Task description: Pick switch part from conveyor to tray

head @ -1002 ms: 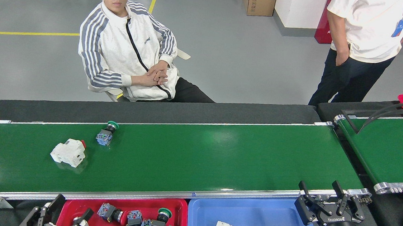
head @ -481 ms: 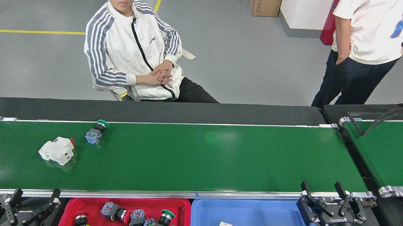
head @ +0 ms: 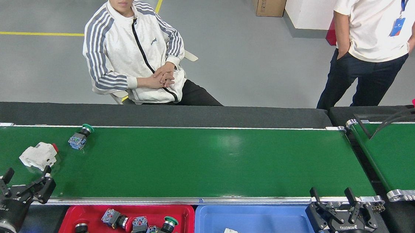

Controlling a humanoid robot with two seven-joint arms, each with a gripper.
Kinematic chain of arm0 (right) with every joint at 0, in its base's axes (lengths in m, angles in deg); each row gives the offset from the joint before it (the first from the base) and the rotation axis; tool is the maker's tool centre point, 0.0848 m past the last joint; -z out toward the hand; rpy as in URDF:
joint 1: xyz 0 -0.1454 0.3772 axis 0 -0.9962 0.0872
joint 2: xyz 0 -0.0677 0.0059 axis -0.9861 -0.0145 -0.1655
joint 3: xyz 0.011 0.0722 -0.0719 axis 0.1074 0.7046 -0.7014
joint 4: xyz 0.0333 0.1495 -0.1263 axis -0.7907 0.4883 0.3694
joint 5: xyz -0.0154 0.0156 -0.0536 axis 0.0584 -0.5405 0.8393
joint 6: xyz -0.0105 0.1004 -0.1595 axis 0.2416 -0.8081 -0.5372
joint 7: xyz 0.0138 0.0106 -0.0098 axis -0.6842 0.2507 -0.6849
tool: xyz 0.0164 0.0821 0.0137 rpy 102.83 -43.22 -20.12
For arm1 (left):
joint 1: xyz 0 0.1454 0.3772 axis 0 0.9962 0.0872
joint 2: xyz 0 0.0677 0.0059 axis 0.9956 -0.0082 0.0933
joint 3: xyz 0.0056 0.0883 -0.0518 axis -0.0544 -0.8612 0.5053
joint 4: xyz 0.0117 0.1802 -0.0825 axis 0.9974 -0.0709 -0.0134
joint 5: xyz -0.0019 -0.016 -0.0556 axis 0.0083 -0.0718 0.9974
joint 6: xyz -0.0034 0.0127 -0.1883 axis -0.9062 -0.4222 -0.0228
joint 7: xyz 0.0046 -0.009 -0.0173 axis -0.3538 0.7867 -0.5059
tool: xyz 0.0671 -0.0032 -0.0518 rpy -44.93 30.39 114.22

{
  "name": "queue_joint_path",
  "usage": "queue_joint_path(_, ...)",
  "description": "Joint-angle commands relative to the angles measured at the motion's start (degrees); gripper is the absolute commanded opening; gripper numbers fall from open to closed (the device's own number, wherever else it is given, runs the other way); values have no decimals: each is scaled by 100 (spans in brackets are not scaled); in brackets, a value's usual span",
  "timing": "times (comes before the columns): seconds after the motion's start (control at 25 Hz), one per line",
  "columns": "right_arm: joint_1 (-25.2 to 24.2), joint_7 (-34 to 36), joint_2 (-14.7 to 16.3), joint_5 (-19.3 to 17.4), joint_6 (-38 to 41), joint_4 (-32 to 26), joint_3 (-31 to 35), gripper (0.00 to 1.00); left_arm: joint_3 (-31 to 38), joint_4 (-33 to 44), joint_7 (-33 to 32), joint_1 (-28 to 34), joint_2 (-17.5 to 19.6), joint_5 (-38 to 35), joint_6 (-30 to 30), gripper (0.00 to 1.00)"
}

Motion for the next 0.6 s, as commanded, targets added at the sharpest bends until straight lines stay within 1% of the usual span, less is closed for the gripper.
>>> queue_joint_path(0.0,27,17,48,-12,70,-86,3,100,8,-290,28,-239,151,-23,34,100)
queue_joint_path(0.16,53,17,48,-12,70,-68,-5,100,-89,-1081,81,-801,230,-23,95,100)
queue_joint_path(0.28,44,8,39,-12,52,-68,-5,100,-484,-1741,133,-1293,353,-23,605,100)
queue_joint_path(0.36,53,8,56,-12,61,-59,-5,100,-827,-2206,327,-1680,397,-14,1018,99)
queue_joint_path(0.44,106,8,56,-12,61,-50,-5,100,-1012,-2716,520,-2040,397,-14,1334,97)
queue_joint_path(0.48,115,8,56,-12,61,-42,-5,100,-1082,-2980,608,-2216,397,-14,1422,92)
queue_joint_path(0.52,124,8,56,-12,70,-42,-5,100,-1135,-3252,731,-2383,397,-14,1466,79)
queue_joint_path(0.56,132,8,56,-12,78,-42,-14,100,-1135,-3419,819,-2453,397,-5,1466,70)
